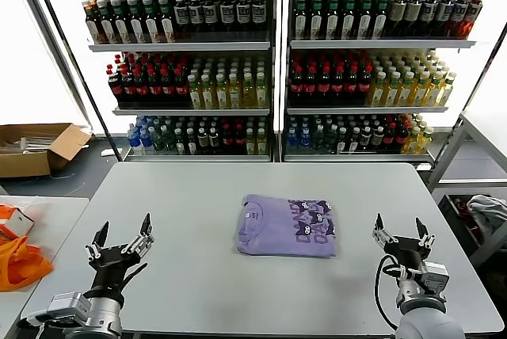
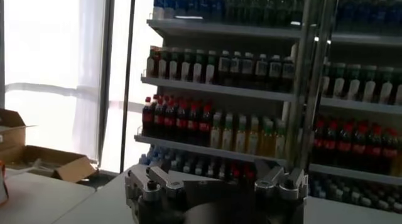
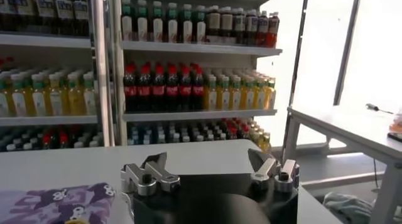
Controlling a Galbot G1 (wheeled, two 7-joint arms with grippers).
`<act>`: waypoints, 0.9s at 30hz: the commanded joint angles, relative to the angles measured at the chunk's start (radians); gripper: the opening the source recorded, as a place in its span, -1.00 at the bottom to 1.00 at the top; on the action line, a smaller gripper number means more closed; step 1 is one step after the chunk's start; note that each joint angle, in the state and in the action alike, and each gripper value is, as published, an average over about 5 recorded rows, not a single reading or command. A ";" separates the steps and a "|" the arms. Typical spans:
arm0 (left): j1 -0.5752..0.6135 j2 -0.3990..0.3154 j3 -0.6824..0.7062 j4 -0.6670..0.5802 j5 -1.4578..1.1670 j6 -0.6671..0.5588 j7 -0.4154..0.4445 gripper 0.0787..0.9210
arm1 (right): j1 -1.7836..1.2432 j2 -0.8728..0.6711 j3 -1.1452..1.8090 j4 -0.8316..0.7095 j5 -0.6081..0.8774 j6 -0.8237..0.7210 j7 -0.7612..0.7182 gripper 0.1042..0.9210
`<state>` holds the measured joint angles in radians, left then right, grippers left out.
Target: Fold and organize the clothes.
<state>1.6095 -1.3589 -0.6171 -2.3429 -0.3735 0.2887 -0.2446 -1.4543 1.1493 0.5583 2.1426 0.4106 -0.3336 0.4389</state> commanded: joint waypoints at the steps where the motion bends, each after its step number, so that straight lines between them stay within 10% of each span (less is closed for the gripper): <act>1: -0.002 -0.003 0.041 0.018 0.036 -0.028 0.013 0.77 | -0.020 0.009 0.024 -0.001 -0.040 0.034 0.016 0.76; 27: -0.019 0.004 0.048 0.036 0.132 -0.049 0.091 0.77 | -0.050 0.022 0.035 0.012 -0.057 0.050 0.011 0.76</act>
<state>1.5919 -1.3554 -0.5725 -2.3073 -0.2880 0.2526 -0.1874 -1.4983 1.1689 0.5904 2.1529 0.3619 -0.2908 0.4497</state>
